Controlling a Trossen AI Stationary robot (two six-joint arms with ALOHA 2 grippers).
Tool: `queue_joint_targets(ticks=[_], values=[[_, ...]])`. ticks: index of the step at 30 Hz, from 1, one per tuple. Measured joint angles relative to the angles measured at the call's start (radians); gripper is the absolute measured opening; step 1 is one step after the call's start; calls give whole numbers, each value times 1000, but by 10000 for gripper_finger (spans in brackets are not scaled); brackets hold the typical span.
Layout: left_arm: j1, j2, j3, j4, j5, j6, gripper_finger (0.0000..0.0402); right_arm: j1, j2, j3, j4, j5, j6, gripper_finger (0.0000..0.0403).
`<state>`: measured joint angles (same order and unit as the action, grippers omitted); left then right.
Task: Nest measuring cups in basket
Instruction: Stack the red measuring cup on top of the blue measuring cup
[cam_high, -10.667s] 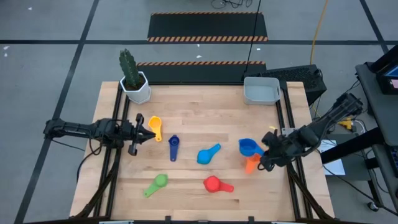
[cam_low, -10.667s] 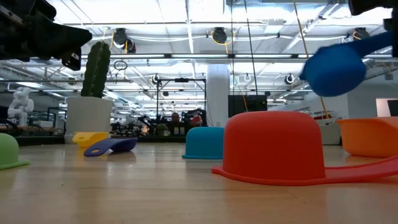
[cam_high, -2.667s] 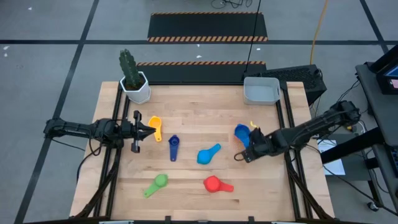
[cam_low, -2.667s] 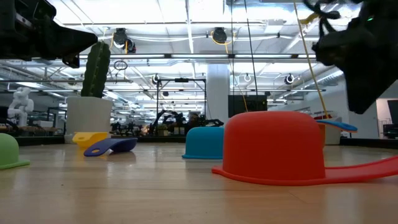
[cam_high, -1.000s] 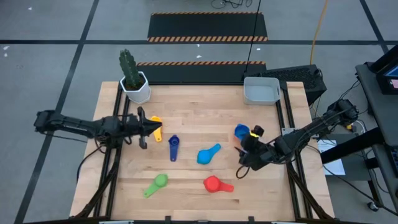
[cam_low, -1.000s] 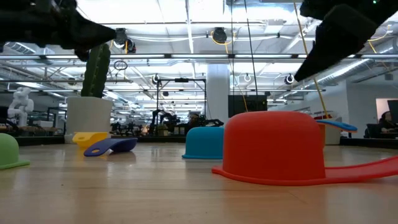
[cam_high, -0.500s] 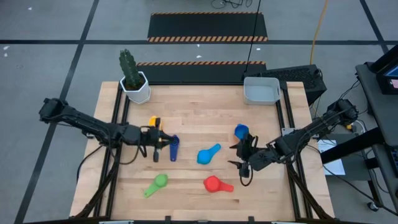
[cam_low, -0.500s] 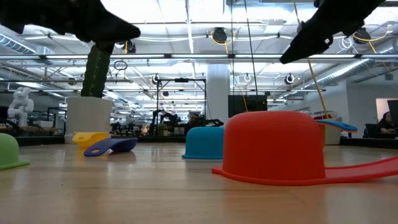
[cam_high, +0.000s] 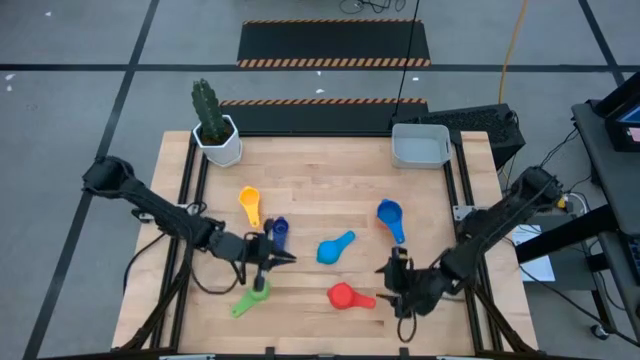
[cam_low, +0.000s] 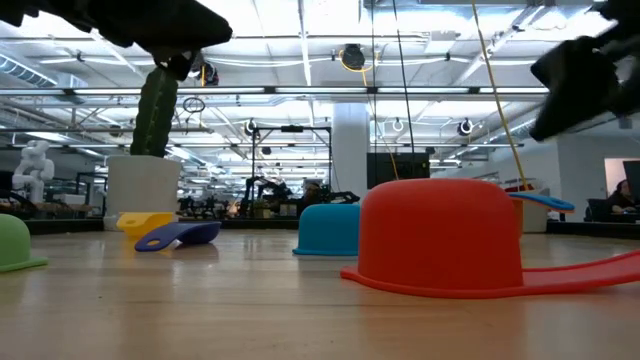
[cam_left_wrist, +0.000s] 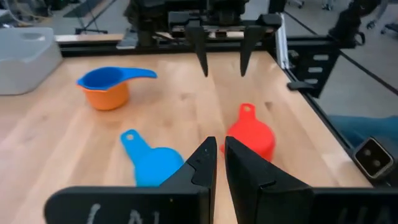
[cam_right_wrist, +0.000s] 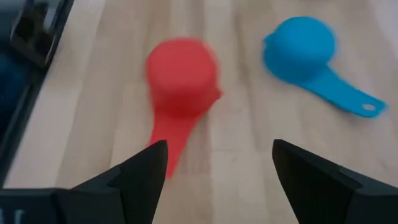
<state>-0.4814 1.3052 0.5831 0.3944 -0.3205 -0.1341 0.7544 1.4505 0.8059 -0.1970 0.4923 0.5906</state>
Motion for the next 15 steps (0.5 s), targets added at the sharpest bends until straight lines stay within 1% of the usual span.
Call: queue_joint_targets(ticks=[4,7,11,15], values=[[-25,77,50,1,-5,-1,37,43,89,0,74,0,-137,281],[-34,127,84,5,-36,-4,37,66,132,0,126,0,-236,281],[-46,190,120,10,-73,-25,37,91,175,0,201,-11,-411,281],[-51,252,131,77,-81,-29,37,94,208,0,253,-50,-537,281]])
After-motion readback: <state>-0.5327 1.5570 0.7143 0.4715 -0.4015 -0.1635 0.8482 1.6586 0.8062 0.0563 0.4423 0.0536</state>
